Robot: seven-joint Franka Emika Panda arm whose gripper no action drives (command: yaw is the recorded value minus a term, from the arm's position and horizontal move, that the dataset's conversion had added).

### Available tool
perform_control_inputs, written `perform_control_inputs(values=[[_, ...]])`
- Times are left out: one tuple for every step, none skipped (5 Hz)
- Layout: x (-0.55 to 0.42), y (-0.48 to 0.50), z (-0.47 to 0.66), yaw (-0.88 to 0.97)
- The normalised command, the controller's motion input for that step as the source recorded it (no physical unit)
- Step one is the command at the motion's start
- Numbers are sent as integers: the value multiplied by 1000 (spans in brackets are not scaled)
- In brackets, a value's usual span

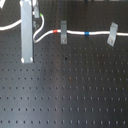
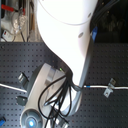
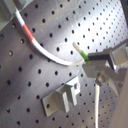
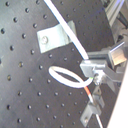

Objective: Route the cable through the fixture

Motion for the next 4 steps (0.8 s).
perform_control_inputs(values=[[-311, -285, 164, -160], [-279, -17, 155, -257], [-140, 290, 155, -617], [-61, -10, 143, -654]])
